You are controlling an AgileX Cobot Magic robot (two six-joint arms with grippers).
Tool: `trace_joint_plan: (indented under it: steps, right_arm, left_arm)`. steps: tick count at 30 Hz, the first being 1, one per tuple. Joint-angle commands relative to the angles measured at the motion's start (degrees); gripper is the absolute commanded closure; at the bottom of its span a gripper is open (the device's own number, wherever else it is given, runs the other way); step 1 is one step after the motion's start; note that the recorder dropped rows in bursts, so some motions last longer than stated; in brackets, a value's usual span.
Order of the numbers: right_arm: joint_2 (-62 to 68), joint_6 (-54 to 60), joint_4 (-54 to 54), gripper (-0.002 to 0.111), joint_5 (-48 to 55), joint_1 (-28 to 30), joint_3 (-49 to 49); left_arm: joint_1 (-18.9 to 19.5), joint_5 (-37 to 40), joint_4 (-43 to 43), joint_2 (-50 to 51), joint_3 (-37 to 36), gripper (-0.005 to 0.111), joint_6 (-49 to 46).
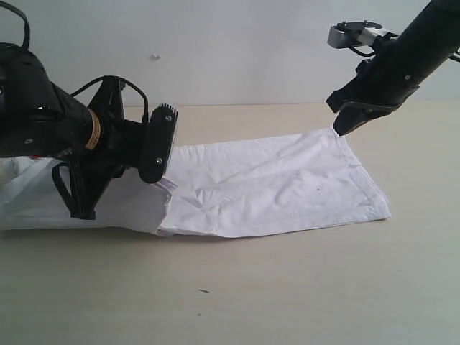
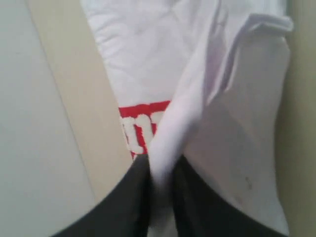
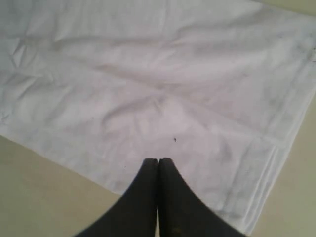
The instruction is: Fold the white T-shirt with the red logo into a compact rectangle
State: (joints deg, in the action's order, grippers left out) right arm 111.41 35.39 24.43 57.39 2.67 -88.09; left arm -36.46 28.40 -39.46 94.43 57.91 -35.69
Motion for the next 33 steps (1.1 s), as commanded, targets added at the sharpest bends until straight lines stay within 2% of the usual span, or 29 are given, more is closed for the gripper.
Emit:
trace_joint_plan:
  steps: [1,3,5,8,13,15,19,24,27,29,31,33]
  right_arm:
    - [-0.67,1.58,0.26,0.108,-0.45,0.02,0.33]
    - [-0.67,1.59,0.26,0.108,-0.55,0.02,0.33]
    - [-0.67,1.59,0.26,0.108,-0.67,0.02,0.33]
    - [-0.67,1.59,0.26,0.108,-0.91,0.02,0.33]
    - [-0.67,1.59,0.26,0.108,-1.02,0.02,0.33]
    - [-0.67,1.59,0.26,0.108,-1.15,0.02,0.33]
    - [-0.67,1.59,0.15,0.108,-1.84,0.02,0.33]
    - [-0.67,1.59,0.15,0.108,-1.95,0.02,0.33]
    - [-0.67,1.59,0.15,0.108,-1.95,0.02,0.33]
    - [-0.67,1.59,0.15,0.108,-1.95,0.02,0.33]
    - [-0.67,1.59,0.15,0.108,-1.95,0.02,0.33]
    - [-0.67,1.59,0.27,0.108,-1.95,0.02,0.33]
  left_arm:
    - [2.91,-5.15,-0.73,1.84,0.26,0.057,-0.02]
    - [4.01,-5.46,-0.73,3.23,0.26,0.044,-0.02]
    - [5.23,-5.89,-0.73,4.95,0.26,0.037,-0.02]
    - [6.72,-9.21,-0.86,6.9,0.26,0.039,-0.02]
    - [8.86,-18.02,-4.1,8.33,0.26,0.053,-0.02]
    - [9.23,-21.94,-4.76,8.32,0.26,0.052,-0.02]
    - [10.84,-28.06,-8.09,8.32,0.26,0.039,-0.02]
    - [12.5,-27.75,-4.95,7.94,0.92,0.04,4.58]
    - [12.21,-27.21,-4.55,6.72,0.71,0.058,8.52]
    - [10.97,-25.57,-3.93,5.59,0.43,0.078,12.14]
    - [8.8,-22.19,-1.16,4.42,0.43,0.103,18.11]
    - [6.6,-17.8,0.66,3.61,0.43,0.107,21.15]
